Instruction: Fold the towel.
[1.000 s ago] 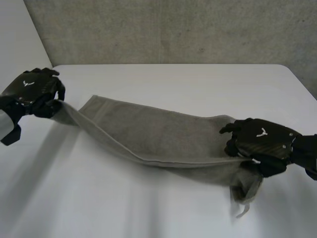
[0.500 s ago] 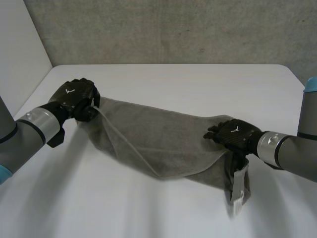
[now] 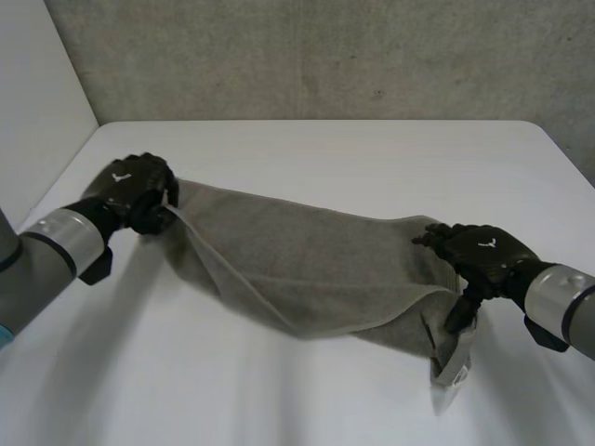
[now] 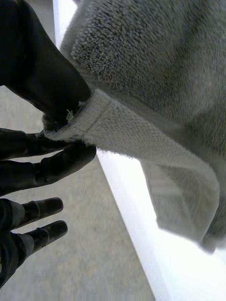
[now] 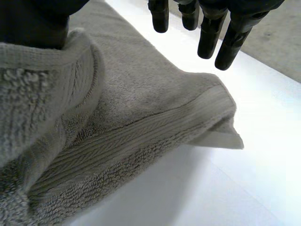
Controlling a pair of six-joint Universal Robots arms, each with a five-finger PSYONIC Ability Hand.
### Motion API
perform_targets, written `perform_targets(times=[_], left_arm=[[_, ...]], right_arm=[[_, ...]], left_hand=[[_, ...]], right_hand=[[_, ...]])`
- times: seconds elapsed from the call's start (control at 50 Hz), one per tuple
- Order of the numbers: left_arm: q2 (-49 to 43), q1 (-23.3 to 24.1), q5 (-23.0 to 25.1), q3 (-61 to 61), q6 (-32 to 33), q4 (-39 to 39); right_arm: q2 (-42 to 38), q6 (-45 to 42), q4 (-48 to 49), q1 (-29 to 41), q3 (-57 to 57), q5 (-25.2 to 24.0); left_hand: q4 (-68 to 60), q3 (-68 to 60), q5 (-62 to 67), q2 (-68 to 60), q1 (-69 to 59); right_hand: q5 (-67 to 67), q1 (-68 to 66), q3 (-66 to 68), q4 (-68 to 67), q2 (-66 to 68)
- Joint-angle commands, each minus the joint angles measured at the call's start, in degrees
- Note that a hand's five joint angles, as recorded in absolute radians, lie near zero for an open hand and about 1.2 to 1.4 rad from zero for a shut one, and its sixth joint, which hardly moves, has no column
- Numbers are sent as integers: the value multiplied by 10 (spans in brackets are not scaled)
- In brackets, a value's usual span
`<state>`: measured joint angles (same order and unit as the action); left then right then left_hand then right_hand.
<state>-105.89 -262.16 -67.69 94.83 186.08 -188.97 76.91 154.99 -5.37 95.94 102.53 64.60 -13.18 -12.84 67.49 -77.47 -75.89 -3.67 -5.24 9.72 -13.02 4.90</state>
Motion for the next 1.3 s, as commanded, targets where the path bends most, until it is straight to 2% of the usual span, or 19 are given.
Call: perform_targets(times=[0.02,0.16,0.44,0.7,0.92,1.2,1.22,1.24,1.26,1.28,1.3], left_arm=[[25,-31,-19,-5,-6,0],[43,-46,-18,-9,-48,1],[45,-47,-17,-7,-55,3],[47,-48,-17,-8,-55,3],[47,-49,-17,-9,-55,2],[46,-49,-17,-9,-55,2],[46,-49,-17,-9,-55,2],[46,-48,-17,-8,-55,2],[46,-48,-17,-8,-55,2],[46,-48,-17,-7,-55,2],[46,-48,-17,-7,-56,2]], right_arm=[[42,10,26,-28,64,-1],[49,9,28,-49,105,-5],[77,8,11,-81,149,-46],[113,1,-7,-85,184,-50],[138,-31,-26,-123,202,-56],[147,-93,-84,-200,198,-126],[145,-93,-84,-200,198,-128],[144,-93,-83,-199,197,-129],[144,-93,-83,-199,197,-129],[143,-93,-82,-198,196,-129],[143,-93,-82,-198,196,-129]], left_hand=[[32,28,25,-25,-41],[32,28,25,-25,-41],[32,28,25,-25,-41],[32,28,25,-25,-41],[32,28,25,-25,-41],[32,28,25,-25,-41],[32,28,25,-25,-41],[32,28,25,-25,-41],[32,28,25,-25,-41],[32,28,25,-25,-41],[32,28,25,-25,-41]], right_hand=[[37,2,3,30,1],[1,-84,3,30,87],[-55,-139,3,30,143],[-252,-336,3,30,339],[-267,-351,3,30,355],[-265,-350,3,30,353],[-280,-365,3,30,368],[-360,-445,3,30,448],[-361,-445,3,30,449],[-456,-540,3,30,544],[-457,-541,3,30,545]])
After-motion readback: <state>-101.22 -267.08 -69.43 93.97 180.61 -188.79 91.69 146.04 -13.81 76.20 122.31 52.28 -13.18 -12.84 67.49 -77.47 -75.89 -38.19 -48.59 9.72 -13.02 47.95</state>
